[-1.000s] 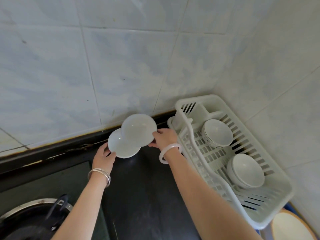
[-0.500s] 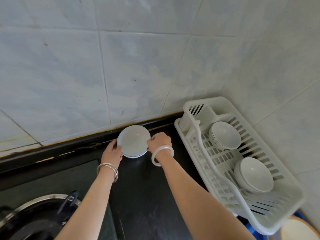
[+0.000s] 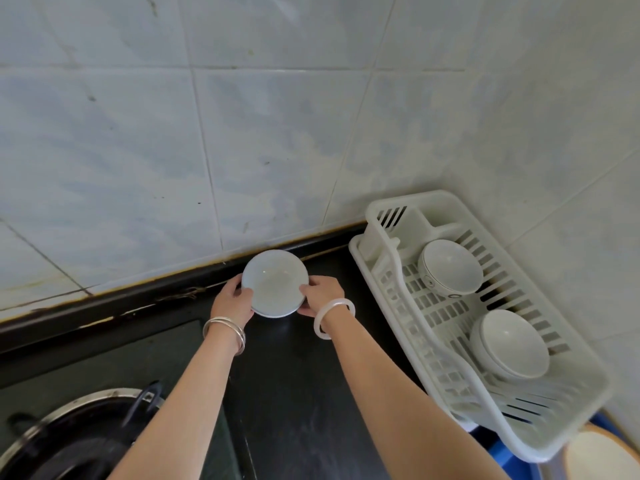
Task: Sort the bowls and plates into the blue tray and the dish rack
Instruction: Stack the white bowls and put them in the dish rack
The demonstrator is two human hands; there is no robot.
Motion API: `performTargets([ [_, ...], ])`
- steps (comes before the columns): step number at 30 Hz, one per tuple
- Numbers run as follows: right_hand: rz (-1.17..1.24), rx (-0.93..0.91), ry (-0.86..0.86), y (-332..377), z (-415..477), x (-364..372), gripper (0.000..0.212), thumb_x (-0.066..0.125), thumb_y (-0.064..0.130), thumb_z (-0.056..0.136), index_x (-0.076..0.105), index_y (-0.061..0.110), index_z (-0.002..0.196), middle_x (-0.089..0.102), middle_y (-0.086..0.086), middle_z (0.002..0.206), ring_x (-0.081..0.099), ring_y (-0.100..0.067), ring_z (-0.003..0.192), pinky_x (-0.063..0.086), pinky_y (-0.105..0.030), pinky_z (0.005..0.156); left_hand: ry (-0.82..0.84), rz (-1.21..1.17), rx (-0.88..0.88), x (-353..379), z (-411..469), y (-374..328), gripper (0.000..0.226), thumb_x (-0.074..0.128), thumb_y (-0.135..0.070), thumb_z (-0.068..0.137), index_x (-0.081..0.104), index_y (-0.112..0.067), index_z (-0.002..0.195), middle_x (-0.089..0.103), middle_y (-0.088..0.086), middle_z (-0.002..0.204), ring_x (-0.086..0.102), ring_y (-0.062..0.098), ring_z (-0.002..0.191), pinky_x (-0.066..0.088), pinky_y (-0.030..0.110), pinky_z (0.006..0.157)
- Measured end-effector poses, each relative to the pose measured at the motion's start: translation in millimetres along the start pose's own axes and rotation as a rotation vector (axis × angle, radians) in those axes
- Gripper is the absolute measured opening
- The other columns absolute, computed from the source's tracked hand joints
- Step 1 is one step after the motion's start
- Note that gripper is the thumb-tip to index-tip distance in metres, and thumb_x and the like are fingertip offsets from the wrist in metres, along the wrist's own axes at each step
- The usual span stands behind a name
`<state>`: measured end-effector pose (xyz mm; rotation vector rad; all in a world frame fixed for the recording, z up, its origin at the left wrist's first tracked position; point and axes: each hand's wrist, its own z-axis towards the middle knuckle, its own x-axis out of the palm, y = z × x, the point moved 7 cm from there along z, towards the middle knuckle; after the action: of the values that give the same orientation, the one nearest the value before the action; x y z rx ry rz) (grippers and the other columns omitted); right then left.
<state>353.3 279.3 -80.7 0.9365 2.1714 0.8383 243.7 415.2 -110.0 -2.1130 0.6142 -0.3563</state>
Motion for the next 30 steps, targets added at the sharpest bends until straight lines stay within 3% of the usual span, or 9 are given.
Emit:
performTargets([
  [2,0.031,-0.061,-0.031,5,-7,-15,0.017,0.056,0.007,0.089,0.062,0.021,0.096,0.064,-0.013,0.108,0.064,-0.025,0.091,0.059,-0.038,0.078,0.051,-0.028,0.024,9,-8,-11,0.046,0.046,0.000,0.089,0.048,-0.019,0.131,0.051,0.002,0.114,0.050,0.025,0.108,0.050,0.037,0.085],
  [6,0.092,-0.203,-0.118,28,-33,-65,0.029,0.058,0.010,0.088,0.060,0.017,0.117,0.063,0.003,0.092,0.063,-0.020,0.092,0.057,-0.028,0.067,0.218,-0.075,0.092,46,-37,-45,0.044,0.047,0.004,0.086,0.054,-0.022,0.121,0.058,-0.001,0.100,0.054,0.021,0.100,0.050,0.026,0.068],
  [8,0.096,-0.218,-0.180,37,-47,-98,0.032,0.059,0.012,0.088,0.058,0.016,0.120,0.062,0.003,0.096,0.064,-0.022,0.096,0.059,-0.033,0.073,0.315,-0.075,0.105,73,-56,-62,0.041,0.046,0.005,0.087,0.053,-0.024,0.115,0.059,-0.004,0.097,0.055,0.020,0.098,0.050,0.023,0.063],
  [10,0.067,-0.222,-0.236,41,-58,-132,0.033,0.059,0.012,0.089,0.058,0.014,0.122,0.062,-0.001,0.100,0.066,-0.025,0.095,0.059,-0.038,0.078,0.402,-0.049,0.102,104,-74,-73,0.043,0.045,0.005,0.088,0.052,-0.020,0.122,0.058,0.002,0.106,0.054,0.025,0.107,0.050,0.026,0.068],
  [13,0.086,-0.208,-0.335,36,-69,-182,0.029,0.057,0.009,0.089,0.060,0.009,0.117,0.065,-0.006,0.094,0.069,-0.025,0.085,0.060,-0.037,0.075,0.536,0.007,0.055,152,-99,-77,0.048,0.043,0.008,0.089,0.045,-0.011,0.132,0.053,0.012,0.116,0.050,0.032,0.120,0.047,0.033,0.081],
  [18,0.203,-0.100,-0.429,-1,-75,-242,0.016,0.056,0.005,0.089,0.062,0.002,0.103,0.064,-0.010,0.090,0.065,-0.020,0.069,0.057,-0.039,0.078,0.721,0.189,0.003,220,-124,-65,0.052,0.044,0.010,0.089,0.038,-0.006,0.138,0.046,0.021,0.138,0.045,0.035,0.126,0.045,0.040,0.089],
  [22,0.293,-0.010,-0.441,-39,-73,-264,0.032,0.057,0.002,0.088,0.055,-0.004,0.120,0.062,-0.015,0.104,0.063,-0.018,0.070,0.056,-0.041,0.084,0.801,0.423,0.015,258,-124,-41,0.052,0.046,0.011,0.087,0.042,-0.008,0.135,0.048,0.020,0.136,0.049,0.034,0.119,0.046,0.044,0.098],
  [24,0.367,0.044,-0.429,-57,-69,-267,0.034,0.058,0.002,0.088,0.053,-0.005,0.121,0.064,-0.014,0.099,0.064,-0.022,0.072,0.054,-0.043,0.089,0.827,0.553,0.032,272,-121,-29,0.051,0.046,0.009,0.087,0.043,-0.008,0.135,0.049,0.020,0.134,0.050,0.034,0.120,0.046,0.044,0.099],
  [30,0.477,0.140,-0.419,-96,-61,-267,0.006,0.061,0.000,0.086,0.058,-0.001,0.090,0.063,-0.014,0.073,0.064,-0.027,0.069,0.054,-0.042,0.086,0.849,0.838,0.037,299,-112,-5,0.036,0.041,-0.003,0.092,0.048,-0.003,0.127,0.053,0.020,0.129,0.053,0.034,0.118,0.049,0.041,0.095],
])
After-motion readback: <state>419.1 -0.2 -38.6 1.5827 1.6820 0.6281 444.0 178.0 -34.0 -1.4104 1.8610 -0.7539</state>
